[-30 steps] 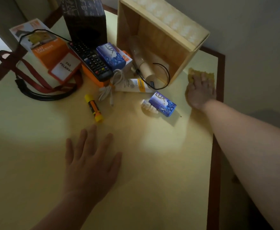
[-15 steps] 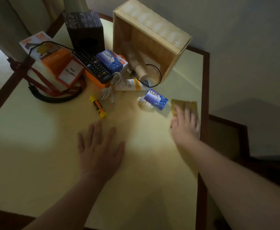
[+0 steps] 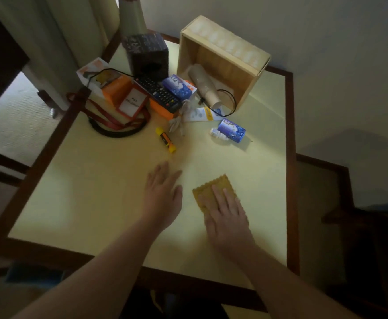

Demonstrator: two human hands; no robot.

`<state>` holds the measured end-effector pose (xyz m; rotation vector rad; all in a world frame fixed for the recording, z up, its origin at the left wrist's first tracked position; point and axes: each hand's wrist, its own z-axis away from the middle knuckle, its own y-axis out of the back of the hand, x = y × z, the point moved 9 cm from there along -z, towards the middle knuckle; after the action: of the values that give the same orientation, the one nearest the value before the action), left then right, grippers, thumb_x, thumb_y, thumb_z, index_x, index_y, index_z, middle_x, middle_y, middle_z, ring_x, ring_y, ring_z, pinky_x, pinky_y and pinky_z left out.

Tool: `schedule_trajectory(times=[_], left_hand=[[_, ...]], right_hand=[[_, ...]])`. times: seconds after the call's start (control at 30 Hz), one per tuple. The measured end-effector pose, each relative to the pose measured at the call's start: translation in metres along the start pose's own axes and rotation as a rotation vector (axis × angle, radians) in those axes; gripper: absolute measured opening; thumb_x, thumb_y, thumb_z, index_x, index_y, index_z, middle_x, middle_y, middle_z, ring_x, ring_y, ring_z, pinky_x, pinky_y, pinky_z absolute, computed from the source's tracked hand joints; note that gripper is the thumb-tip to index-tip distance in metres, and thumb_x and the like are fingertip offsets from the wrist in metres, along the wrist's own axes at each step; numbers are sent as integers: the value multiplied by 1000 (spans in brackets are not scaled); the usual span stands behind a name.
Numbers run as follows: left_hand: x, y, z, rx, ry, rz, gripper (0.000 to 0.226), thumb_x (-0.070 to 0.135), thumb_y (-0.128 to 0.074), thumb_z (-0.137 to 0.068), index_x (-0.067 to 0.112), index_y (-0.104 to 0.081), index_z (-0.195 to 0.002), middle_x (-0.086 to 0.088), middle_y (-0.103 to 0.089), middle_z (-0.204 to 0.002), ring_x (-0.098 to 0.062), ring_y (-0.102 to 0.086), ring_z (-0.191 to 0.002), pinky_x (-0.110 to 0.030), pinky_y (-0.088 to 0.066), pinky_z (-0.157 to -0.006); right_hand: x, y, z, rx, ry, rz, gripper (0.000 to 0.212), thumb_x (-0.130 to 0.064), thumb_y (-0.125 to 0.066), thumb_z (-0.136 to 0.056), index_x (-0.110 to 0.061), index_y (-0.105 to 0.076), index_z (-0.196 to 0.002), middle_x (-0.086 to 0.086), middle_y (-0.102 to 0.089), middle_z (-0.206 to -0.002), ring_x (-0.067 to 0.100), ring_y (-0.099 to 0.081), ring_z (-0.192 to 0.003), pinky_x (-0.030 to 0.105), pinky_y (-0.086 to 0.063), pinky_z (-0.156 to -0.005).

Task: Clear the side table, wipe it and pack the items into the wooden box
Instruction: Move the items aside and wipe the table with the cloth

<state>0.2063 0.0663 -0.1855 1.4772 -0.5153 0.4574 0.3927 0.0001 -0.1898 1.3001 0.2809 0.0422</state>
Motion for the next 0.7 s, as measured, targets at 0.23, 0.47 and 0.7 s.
schedule_trajectory(times=[0.23, 0.47, 0.7], left_hand=[[-96, 69, 64, -66, -8, -105, 51, 49, -46, -99, 30, -60, -144, -10, -33, -168, -32, -21, -158, -58, -28, -125], [-185, 142, 69, -81, 85, -256, 62, 64, -37, -102, 34, -44, -156, -10, -18, -173, -30, -8, -161, -50, -10, -129], [-211, 157, 78, -115, 95, -173, 60, 54, -45, -106, 28, -38, -160, -1, -10, -174, -18, 3, -160, -44, -7, -128]], right_hand=[[-11, 18, -102, -74, -247, -81, 61, -42, -20, -108, -43, 6, -163, -7, 20, -172, 22, 18, -158, 47, 10, -127], [-69, 6, -93, -40, -505, -171, 62, -39, -17, -108, -30, 7, -165, 2, 17, -173, 30, 12, -159, 50, 5, -128], [-236, -37, -64, -7, -391, -185, 61, -38, -27, -104, -26, -23, -164, 14, -13, -173, 41, -13, -157, 55, -5, -124]])
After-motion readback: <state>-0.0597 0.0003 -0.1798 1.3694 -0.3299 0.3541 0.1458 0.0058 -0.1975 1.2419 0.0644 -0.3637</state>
